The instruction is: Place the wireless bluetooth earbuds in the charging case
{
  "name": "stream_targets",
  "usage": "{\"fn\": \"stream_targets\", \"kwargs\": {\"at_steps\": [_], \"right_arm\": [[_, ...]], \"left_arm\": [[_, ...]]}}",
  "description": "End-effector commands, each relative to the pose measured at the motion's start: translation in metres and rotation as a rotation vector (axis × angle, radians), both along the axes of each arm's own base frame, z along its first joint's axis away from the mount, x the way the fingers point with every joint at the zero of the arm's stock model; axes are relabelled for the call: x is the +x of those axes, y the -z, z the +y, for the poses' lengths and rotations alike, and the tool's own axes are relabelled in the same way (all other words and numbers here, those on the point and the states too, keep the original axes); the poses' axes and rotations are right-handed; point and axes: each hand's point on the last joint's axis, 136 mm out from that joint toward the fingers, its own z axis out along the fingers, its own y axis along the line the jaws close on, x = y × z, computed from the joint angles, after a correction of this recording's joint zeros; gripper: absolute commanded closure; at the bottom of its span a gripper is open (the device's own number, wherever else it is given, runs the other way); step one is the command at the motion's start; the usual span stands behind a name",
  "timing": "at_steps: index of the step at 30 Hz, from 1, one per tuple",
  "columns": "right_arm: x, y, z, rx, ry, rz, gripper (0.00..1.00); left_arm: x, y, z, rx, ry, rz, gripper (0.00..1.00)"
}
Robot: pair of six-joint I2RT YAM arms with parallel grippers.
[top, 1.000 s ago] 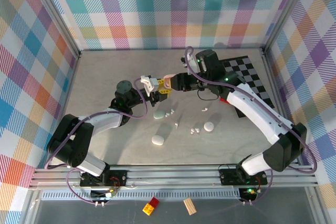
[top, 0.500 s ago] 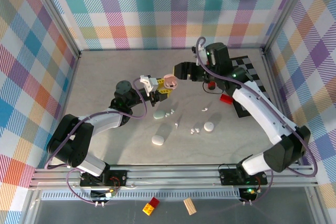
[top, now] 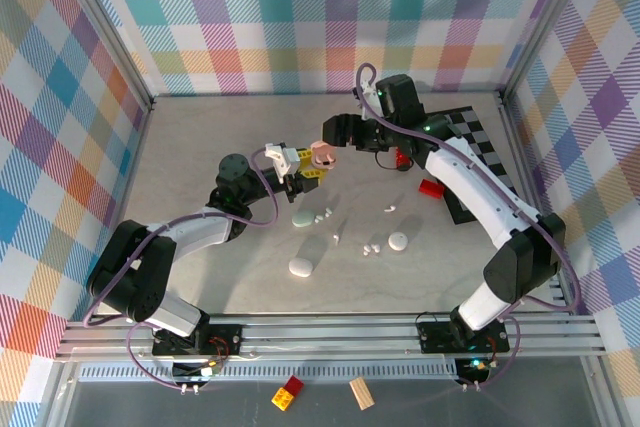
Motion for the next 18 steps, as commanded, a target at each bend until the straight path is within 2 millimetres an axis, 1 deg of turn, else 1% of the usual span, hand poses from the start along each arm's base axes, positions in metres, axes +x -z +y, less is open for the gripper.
{"fn": "stream_targets", "kwargs": {"at_steps": [1,8,12,15,18], "right_arm": [[-0.008,-0.006,0.002,0.025,-0.044,0.005,0.25],[-0.019,-0.005,-0.008,0.018,-0.027,-0.016,0.25],[-0.021,-0.006,-0.011,0.012,-0.023,-0.014,0.25],[-0.025,-0.016,-0.010,0.083,-0.033,-0.009,0.25],[-0.029,-0.025,-0.011,0.207,-0.047,0.027,0.24]], "left_arm": [[-0.010,-0.020,0.000,-0.041,0.021,-0.071,0.69],[-0.004,-0.027,-0.003,-0.063,0.022,-0.066,0.69],[-0.004,-0.032,-0.003,-0.077,0.020,-0.075,0.69],[-0.004,-0.034,-0.002,-0.087,0.022,-0.075,0.69],[-0.004,-0.037,-0.002,-0.101,0.018,-0.072,0.69]]}}
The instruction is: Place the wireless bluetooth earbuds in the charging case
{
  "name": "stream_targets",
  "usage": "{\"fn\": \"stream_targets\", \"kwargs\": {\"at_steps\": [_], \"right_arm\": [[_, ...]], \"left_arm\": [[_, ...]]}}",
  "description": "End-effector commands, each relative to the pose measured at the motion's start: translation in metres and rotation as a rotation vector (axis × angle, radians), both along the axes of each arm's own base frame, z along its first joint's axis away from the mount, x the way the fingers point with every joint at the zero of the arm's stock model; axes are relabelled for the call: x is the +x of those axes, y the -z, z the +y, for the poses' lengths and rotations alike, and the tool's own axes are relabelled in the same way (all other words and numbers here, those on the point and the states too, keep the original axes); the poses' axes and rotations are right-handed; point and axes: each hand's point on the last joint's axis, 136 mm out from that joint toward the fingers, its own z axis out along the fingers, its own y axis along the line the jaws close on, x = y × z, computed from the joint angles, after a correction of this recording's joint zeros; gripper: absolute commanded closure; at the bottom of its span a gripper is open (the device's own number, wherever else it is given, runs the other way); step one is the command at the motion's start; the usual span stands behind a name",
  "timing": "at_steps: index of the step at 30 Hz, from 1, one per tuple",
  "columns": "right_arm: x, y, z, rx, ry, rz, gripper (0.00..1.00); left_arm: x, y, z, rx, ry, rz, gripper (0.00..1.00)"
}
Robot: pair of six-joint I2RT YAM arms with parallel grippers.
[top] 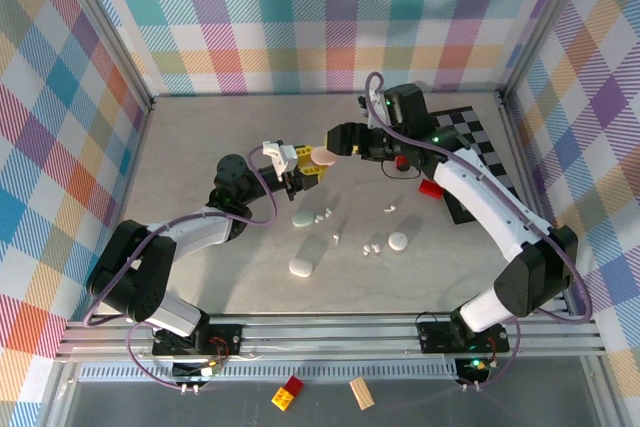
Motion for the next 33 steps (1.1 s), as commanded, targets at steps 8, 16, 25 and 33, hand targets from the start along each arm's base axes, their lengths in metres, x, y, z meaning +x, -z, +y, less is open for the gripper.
{"fn": "stream_targets", "kwargs": {"at_steps": [8,16,25,33], "right_arm": [[-0.019,-0.020,0.010,0.341,-0.100,0.152,0.23],[-0.026,-0.021,0.030,0.445,-0.207,0.221,0.27],[-0.017,-0.013,0.039,0.502,-0.207,0.280,0.43],[-0.015,-0.009,0.037,0.474,-0.189,0.251,0.68]], "left_arm": [[-0.003,-0.033,-0.005,-0.079,0.035,-0.069,0.69],[-0.003,-0.037,-0.005,-0.113,0.049,-0.066,0.69],[-0.005,-0.037,-0.005,-0.117,0.056,-0.067,0.69],[-0.004,-0.033,-0.005,-0.104,0.049,-0.065,0.69]]}}
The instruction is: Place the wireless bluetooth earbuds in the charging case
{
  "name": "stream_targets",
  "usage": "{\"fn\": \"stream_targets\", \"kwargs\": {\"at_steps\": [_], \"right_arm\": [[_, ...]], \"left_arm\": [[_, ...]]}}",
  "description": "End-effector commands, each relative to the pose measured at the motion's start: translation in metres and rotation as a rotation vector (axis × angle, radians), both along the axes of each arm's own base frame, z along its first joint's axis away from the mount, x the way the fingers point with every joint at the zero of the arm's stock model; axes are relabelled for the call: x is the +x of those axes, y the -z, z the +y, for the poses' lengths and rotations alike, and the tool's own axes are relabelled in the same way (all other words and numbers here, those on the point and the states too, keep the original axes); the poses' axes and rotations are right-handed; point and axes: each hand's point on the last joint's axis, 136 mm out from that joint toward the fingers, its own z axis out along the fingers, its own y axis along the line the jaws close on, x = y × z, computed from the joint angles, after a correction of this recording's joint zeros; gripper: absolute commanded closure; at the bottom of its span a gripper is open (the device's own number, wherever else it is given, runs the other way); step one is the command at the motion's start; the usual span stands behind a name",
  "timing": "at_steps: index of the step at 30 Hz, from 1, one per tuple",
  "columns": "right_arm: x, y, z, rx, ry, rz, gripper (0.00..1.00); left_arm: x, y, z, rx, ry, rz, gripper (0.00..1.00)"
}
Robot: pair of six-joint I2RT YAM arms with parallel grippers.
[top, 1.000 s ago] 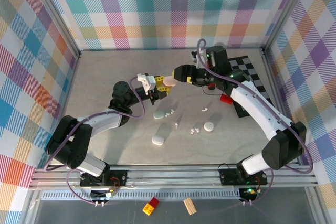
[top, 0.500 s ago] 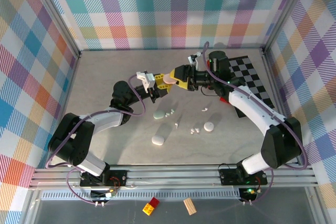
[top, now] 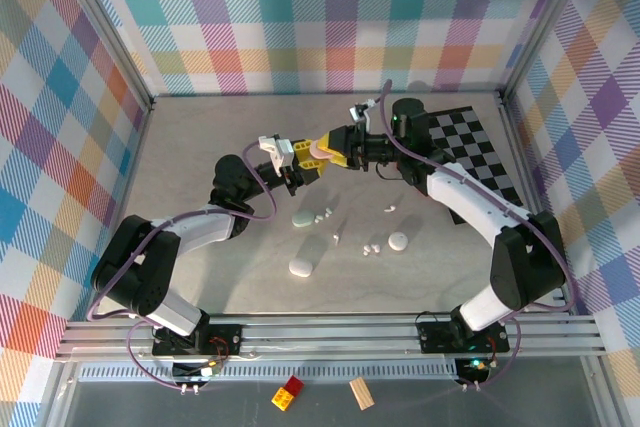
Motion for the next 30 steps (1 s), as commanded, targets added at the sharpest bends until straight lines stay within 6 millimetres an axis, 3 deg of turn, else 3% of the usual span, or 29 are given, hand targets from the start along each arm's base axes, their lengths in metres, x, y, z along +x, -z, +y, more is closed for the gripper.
{"fn": "stream_targets", "kwargs": {"at_steps": [1,7,9,10,12,20,30], "right_arm": [[0.000,-0.002,0.000,-0.002,0.003,-0.032,0.73],[0.003,0.005,-0.003,-0.036,0.031,-0.068,0.81],[0.007,0.009,-0.007,-0.069,0.067,-0.095,0.82],[0.009,0.013,-0.011,-0.096,0.091,-0.101,0.82],[0.015,0.025,-0.020,-0.155,0.141,-0.102,0.81],[0.054,0.103,-0.055,-0.362,0.293,-0.050,0.82],[0.104,0.180,-0.049,-0.465,0.337,0.071,0.83]], "left_arm": [[-0.006,-0.014,-0.003,-0.018,0.027,-0.067,0.69],[-0.004,-0.010,0.000,-0.005,0.012,-0.057,0.65],[-0.003,-0.008,0.002,0.009,0.003,-0.047,0.55],[-0.004,-0.005,0.002,0.021,0.000,-0.038,0.44],[-0.005,0.000,0.002,0.049,0.000,-0.024,0.30],[-0.012,0.047,0.006,0.151,-0.029,0.147,0.05],[-0.031,0.082,0.028,0.271,-0.117,0.247,0.00]]}}
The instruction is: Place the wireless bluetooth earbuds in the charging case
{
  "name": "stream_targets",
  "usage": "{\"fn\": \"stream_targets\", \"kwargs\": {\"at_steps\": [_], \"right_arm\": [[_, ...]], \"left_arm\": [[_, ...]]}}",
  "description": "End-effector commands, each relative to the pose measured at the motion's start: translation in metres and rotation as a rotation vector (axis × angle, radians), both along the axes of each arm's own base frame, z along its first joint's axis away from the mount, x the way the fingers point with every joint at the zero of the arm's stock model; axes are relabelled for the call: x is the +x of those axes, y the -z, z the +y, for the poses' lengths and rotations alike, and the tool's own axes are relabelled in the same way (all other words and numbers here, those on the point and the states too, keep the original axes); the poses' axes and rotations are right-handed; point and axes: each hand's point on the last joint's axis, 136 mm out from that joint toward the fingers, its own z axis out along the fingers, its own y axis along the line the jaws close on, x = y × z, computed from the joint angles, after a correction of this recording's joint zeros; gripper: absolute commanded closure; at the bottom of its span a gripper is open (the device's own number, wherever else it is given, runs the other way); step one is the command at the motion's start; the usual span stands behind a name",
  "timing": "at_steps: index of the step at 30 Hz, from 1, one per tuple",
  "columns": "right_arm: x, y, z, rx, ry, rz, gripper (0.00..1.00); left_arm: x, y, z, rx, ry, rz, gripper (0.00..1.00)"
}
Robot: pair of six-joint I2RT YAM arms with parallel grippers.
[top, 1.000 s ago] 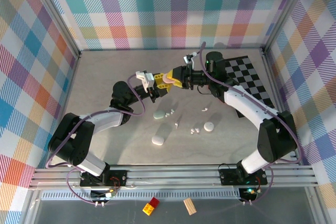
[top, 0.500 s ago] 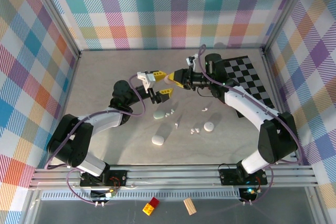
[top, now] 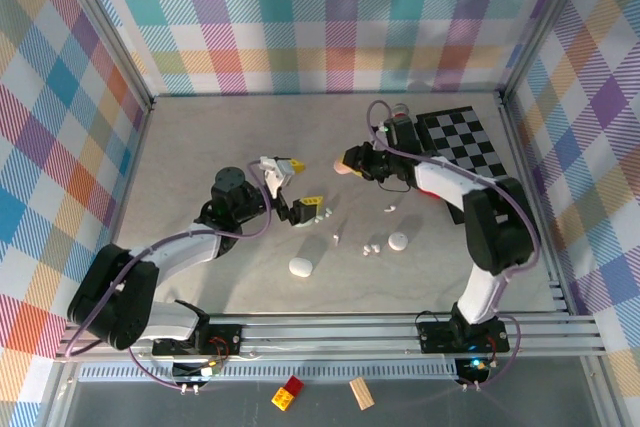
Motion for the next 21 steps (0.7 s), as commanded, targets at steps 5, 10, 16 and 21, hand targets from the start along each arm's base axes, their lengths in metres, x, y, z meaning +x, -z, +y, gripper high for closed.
{"fn": "stream_targets", "kwargs": {"at_steps": [5,10,16,21], "right_arm": [[0.040,0.030,0.010,-0.038,0.031,0.015,0.83],[0.055,0.057,0.012,-0.090,0.039,0.049,0.81],[0.065,0.078,0.012,-0.142,0.025,0.061,0.78],[0.069,0.078,0.007,-0.179,0.032,0.048,0.65]], "left_arm": [[-0.008,0.020,0.006,0.104,-0.024,0.058,0.00],[-0.002,0.029,0.013,0.129,-0.075,0.110,0.00],[-0.003,0.035,0.020,0.160,-0.107,0.130,0.00],[-0.004,0.037,0.027,0.190,-0.140,0.130,0.00]]}}
